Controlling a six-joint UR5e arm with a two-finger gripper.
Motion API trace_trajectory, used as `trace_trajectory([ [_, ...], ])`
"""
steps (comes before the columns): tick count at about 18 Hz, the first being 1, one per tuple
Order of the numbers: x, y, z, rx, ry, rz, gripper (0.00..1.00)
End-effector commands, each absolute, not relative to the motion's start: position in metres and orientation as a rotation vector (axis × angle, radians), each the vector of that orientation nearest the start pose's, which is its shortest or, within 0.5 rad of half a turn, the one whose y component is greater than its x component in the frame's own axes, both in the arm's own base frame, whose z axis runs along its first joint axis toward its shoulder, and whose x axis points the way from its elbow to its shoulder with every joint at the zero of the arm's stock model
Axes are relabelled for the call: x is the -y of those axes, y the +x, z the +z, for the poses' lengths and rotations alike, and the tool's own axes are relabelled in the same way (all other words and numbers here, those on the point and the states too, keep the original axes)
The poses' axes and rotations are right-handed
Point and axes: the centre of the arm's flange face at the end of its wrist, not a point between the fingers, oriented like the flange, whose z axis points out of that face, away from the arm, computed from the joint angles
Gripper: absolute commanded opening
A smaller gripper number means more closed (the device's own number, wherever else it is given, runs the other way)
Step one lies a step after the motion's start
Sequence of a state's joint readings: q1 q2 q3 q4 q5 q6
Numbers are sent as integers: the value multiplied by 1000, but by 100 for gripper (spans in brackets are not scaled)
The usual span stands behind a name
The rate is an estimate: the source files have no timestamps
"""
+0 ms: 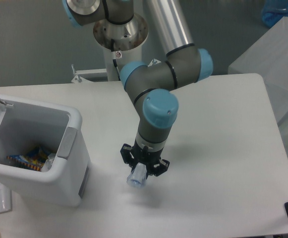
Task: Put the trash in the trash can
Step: 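Carry the clear water bottle over the bin and lower it inside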
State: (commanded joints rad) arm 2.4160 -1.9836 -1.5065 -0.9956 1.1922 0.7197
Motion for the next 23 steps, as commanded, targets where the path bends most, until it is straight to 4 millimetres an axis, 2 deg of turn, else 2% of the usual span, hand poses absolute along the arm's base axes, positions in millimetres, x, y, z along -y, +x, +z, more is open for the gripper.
trace_trajectory([
  [7,-593,-381,458,239,-2431,-245,40],
  [11,-599,-385,511,245,-2273,-230,40],
  [15,-591,-395,545,204,-2154,-300,42],
  [18,-591,-385,559,143,-2085,-381,42],
  [23,-590,-366,587,37,-1993,-415,42],
])
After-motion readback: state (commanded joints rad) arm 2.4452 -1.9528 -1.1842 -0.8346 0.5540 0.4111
